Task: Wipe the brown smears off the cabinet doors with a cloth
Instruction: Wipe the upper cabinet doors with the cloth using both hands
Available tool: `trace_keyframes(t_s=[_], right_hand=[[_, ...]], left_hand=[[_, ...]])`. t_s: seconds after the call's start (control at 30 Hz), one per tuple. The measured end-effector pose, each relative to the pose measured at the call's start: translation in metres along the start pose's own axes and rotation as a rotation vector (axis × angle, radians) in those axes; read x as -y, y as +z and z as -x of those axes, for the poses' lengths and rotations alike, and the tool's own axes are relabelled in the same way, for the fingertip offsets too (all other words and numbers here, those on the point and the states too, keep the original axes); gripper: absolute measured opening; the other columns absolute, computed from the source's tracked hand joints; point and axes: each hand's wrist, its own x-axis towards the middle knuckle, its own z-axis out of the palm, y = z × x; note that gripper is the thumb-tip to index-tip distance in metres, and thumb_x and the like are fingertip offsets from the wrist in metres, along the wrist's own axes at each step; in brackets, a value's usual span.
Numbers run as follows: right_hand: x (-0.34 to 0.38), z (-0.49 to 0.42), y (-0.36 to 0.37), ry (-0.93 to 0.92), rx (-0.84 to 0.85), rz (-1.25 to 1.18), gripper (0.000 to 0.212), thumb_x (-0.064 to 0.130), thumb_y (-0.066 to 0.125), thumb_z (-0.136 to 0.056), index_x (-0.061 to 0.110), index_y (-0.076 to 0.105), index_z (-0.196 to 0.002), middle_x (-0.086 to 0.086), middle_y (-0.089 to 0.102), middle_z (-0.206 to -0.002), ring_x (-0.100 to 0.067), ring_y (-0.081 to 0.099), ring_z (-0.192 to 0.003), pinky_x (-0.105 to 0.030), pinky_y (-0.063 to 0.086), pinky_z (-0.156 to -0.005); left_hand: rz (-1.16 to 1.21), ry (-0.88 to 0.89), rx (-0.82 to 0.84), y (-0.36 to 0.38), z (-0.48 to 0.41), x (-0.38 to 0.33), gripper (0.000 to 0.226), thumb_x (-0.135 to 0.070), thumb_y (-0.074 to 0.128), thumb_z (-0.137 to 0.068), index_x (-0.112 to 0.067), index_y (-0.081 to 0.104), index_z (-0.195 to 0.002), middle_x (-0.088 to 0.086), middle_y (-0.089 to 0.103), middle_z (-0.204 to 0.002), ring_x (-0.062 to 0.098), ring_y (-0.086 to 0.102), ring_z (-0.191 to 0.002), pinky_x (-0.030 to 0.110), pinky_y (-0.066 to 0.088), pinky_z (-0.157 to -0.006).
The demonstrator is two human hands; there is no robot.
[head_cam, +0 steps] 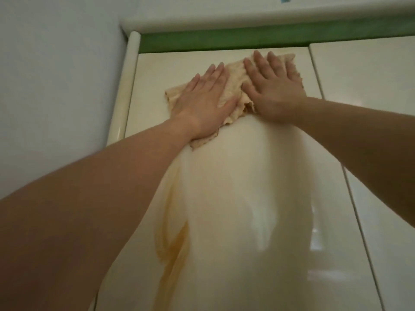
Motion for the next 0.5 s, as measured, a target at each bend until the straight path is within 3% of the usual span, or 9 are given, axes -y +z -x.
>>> trace_keyframes(t_s=[0.3, 0.5], right_hand=[[0.053, -0.036, 0.007, -0.002, -0.038, 0.015, 0.064, 0.053, 0.004, -0.103, 0.029, -0.005, -0.162, -0.001, -0.011, -0.171, -0.026, -0.013, -0.156, -0.053, -0.011, -0.124], [0.077, -0.018, 0.012, -0.112, -0.034, -0.007, 0.063, 0.051, 0.005, -0.104, 0.028, -0.004, -0.162, 0.001, -0.010, -0.171, -0.025, -0.013, -0.157, -0.052, -0.010, -0.125]], left_hand=[[0.007, -0.040, -0.049, -0.007, -0.013, 0.036, 0.068, -0.045, 0.021, -0.102, -0.018, 0.002, -0.162, -0.004, 0.000, -0.170, 0.010, -0.003, -0.155, 0.037, 0.000, -0.126], [-0.006, -0.116, -0.051, -0.005, 0.015, 0.053, 0.067, -0.041, 0.020, -0.102, -0.017, 0.000, -0.161, -0.002, -0.002, -0.170, 0.010, -0.004, -0.155, 0.039, 0.001, -0.127]])
